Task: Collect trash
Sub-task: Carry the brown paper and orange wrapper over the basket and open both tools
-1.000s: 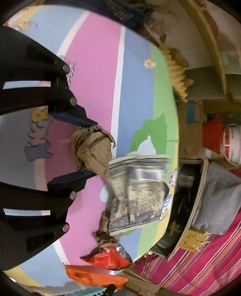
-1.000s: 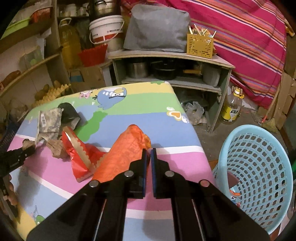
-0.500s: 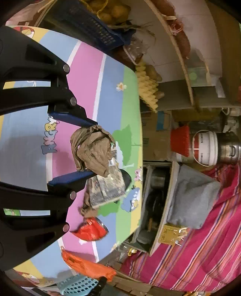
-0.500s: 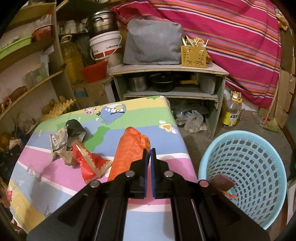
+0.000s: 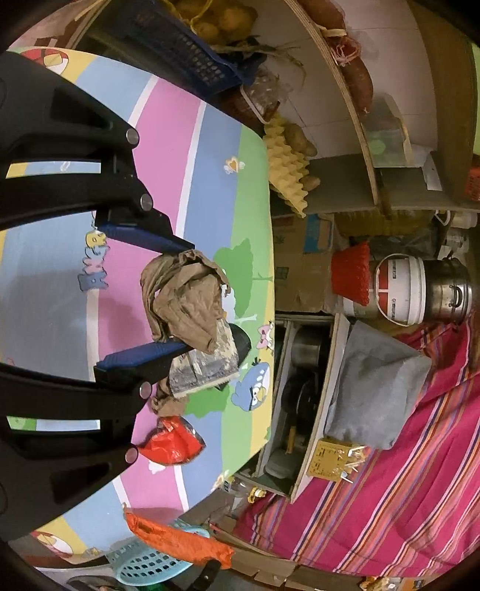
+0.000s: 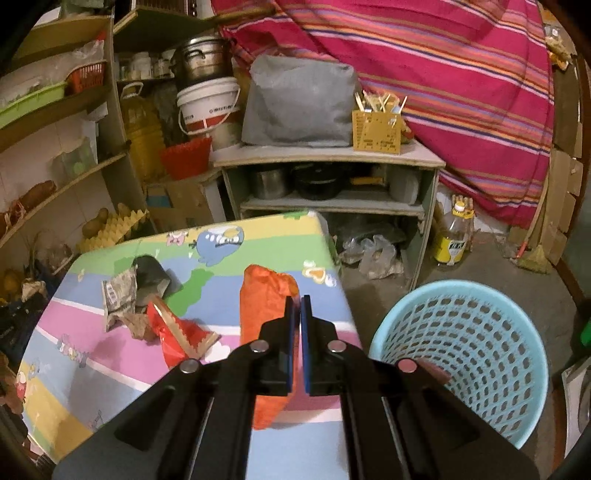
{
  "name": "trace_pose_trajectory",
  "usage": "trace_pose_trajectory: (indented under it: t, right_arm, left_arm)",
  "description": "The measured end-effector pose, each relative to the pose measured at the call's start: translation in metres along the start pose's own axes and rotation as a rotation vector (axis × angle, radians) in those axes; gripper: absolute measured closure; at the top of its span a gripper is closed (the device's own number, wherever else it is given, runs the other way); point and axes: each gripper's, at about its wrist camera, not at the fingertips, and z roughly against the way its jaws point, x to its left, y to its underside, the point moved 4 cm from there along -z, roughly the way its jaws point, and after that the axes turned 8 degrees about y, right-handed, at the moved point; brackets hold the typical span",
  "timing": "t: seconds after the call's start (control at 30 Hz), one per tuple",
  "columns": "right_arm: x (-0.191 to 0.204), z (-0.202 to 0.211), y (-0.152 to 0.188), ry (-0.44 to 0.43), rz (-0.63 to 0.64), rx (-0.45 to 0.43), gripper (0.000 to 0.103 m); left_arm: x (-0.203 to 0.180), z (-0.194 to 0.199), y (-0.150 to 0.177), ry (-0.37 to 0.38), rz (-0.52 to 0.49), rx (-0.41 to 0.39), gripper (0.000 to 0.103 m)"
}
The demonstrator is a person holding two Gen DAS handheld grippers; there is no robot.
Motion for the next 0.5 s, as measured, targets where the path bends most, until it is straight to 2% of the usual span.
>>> trace_pose_trajectory:
  t: [0.27, 0.5]
  right_arm:
    - [-0.040, 0.017, -0.016, 0.038, -0.032, -0.041, 0.100]
    - [-0.099, 0.030, -0.027, 0.119, -0.070, -0.069, 0.100]
  left_arm:
    - [-0.042, -0.004, -0.013, 0.048, -0.034, -0.022, 0.058]
    - [-0.114, -0.013, -0.027, 0.152, -0.077, -0.041, 0.058]
